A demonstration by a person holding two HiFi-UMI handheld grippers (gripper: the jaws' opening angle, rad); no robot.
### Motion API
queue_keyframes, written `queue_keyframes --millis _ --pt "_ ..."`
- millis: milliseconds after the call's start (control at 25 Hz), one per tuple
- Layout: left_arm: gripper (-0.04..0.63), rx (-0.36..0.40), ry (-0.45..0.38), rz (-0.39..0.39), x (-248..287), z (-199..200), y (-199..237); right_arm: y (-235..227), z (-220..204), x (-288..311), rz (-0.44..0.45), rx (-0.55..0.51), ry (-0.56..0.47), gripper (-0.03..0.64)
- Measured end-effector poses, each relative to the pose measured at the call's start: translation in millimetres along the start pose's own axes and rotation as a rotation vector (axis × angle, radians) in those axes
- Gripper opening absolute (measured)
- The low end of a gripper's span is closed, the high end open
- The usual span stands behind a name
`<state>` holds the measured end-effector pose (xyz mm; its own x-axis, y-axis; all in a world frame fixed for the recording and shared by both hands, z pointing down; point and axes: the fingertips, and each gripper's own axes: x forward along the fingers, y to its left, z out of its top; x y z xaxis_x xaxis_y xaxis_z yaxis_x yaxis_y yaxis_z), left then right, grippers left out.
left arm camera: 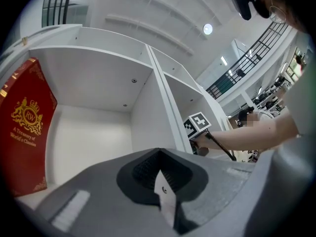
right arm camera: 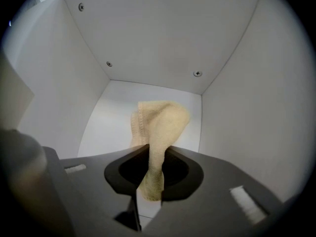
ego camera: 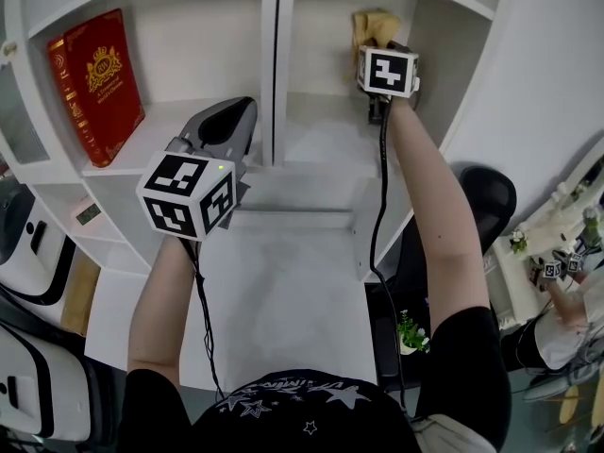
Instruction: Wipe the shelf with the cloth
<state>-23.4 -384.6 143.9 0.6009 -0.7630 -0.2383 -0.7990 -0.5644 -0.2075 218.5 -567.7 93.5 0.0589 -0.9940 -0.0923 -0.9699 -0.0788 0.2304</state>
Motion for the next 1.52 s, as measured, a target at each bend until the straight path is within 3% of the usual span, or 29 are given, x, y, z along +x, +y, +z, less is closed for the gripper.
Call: queue_keyframes --millis 240,480,760,1120,1280,1520 --pt "0.002 0.001 0.0 -0.012 3 -1 -3 -17 -5 -1 -0.048 0.021 0.012 0.083" --pt "0.003 -0.002 0.002 -0.005 0 -2 -1 -19 -11 0 -0.043 0.111 0.03 0.083" --pt "0.002 0.001 -0.002 0.007 -4 1 2 -22 -12 -2 -0.079 0.109 0.039 0.083" --pt "0.002 -0.021 -0.01 -0.012 -2 -1 -3 38 4 -25 0.144 0.078 -0.011 0.083" --pt "0.002 -0.021 -0.012 -0.014 -4 0 -3 65 0 -25 0.229 0.094 0.015 0.083" --pt "0.002 -0.026 -0.012 -0.007 -7 -2 2 118 -6 -21 0.36 0.009 0.046 0.084"
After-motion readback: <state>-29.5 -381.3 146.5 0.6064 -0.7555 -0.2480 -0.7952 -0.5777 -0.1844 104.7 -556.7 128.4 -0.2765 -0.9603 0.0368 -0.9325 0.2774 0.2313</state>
